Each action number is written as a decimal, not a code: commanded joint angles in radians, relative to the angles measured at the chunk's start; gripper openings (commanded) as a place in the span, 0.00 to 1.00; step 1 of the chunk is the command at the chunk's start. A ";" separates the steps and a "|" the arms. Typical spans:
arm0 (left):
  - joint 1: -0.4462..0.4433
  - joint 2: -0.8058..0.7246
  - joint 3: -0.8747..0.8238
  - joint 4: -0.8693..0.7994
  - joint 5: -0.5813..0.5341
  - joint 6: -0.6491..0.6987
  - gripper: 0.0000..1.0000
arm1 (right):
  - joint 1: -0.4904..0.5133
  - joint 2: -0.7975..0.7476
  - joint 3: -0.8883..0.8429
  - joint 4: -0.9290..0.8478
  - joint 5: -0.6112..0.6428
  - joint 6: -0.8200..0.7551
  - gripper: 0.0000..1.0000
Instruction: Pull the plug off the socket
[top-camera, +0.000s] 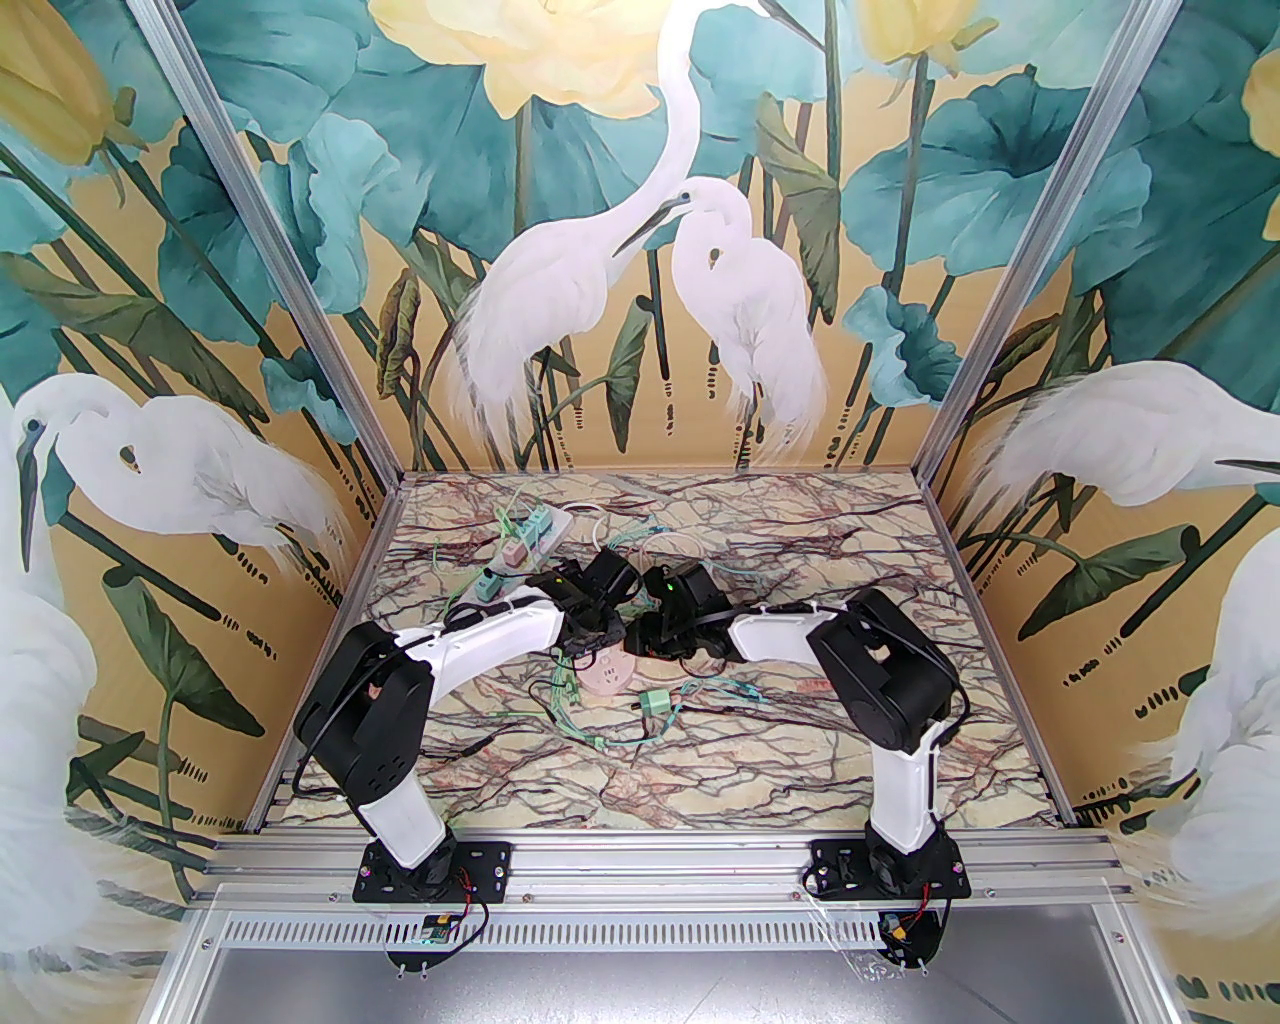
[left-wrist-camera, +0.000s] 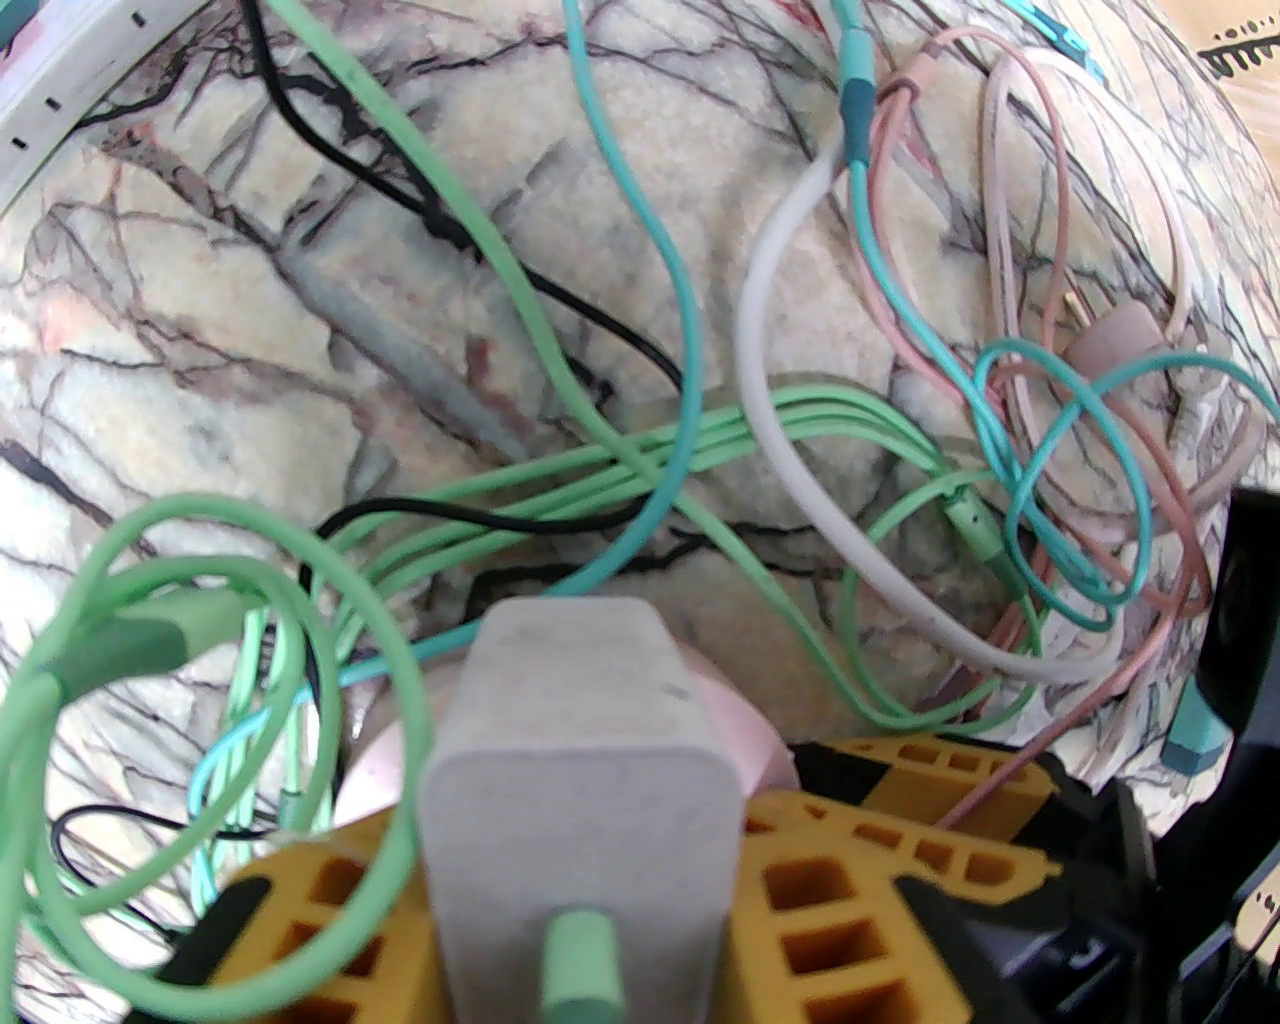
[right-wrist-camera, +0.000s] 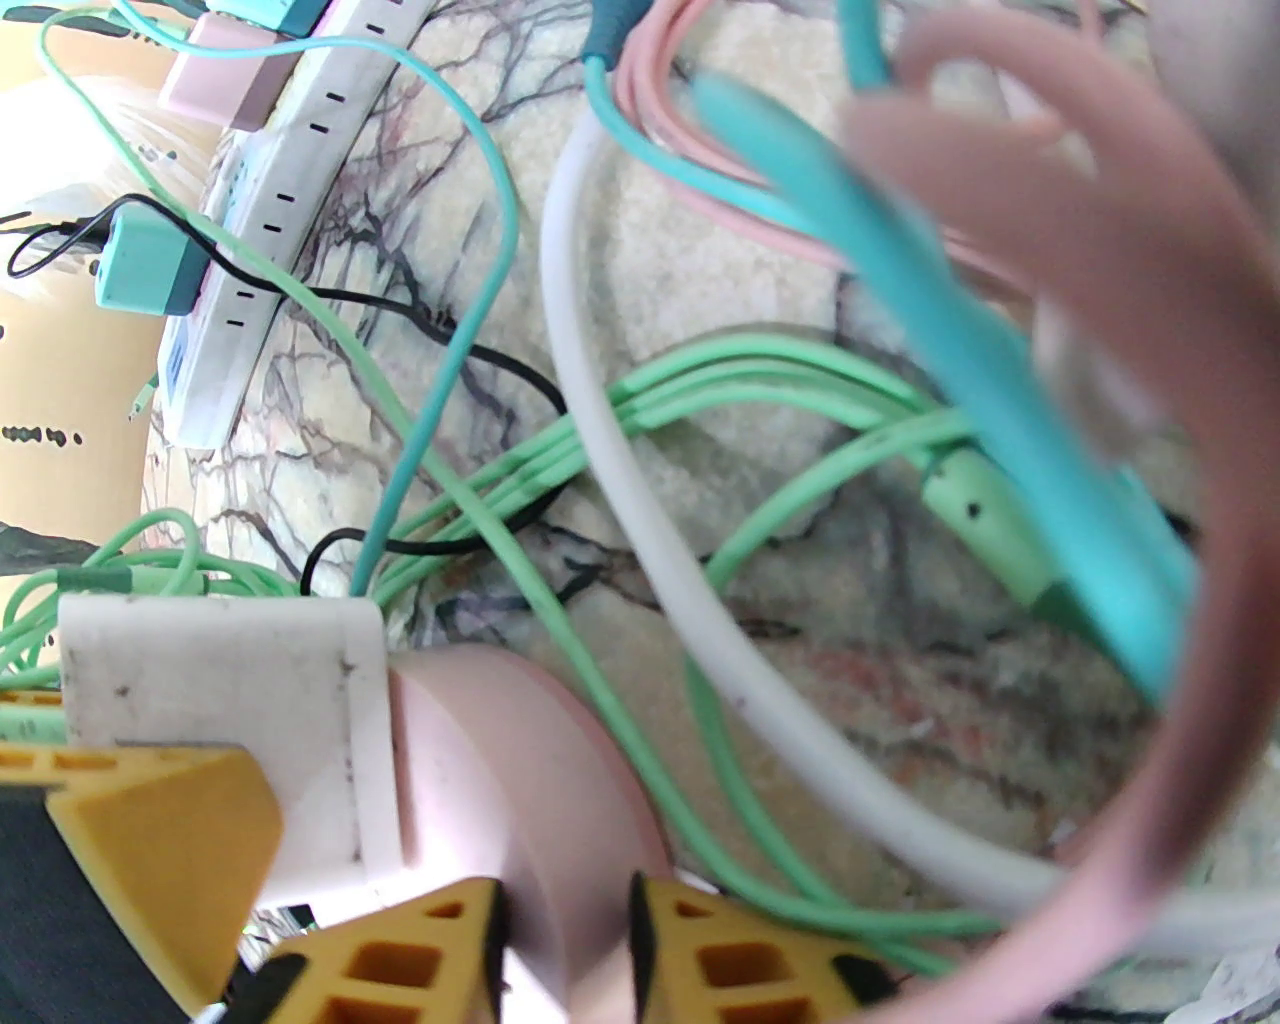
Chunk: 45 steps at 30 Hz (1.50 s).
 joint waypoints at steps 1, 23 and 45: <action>-0.011 -0.008 0.009 0.041 0.062 -0.052 0.14 | 0.003 0.014 -0.085 -0.101 0.036 -0.008 0.36; -0.087 0.216 0.293 -0.148 0.050 0.047 0.16 | 0.054 0.158 -0.002 -0.187 0.044 -0.010 0.24; -0.006 -0.009 0.068 0.018 0.132 -0.021 0.16 | 0.077 0.184 0.031 -0.237 0.108 -0.024 0.23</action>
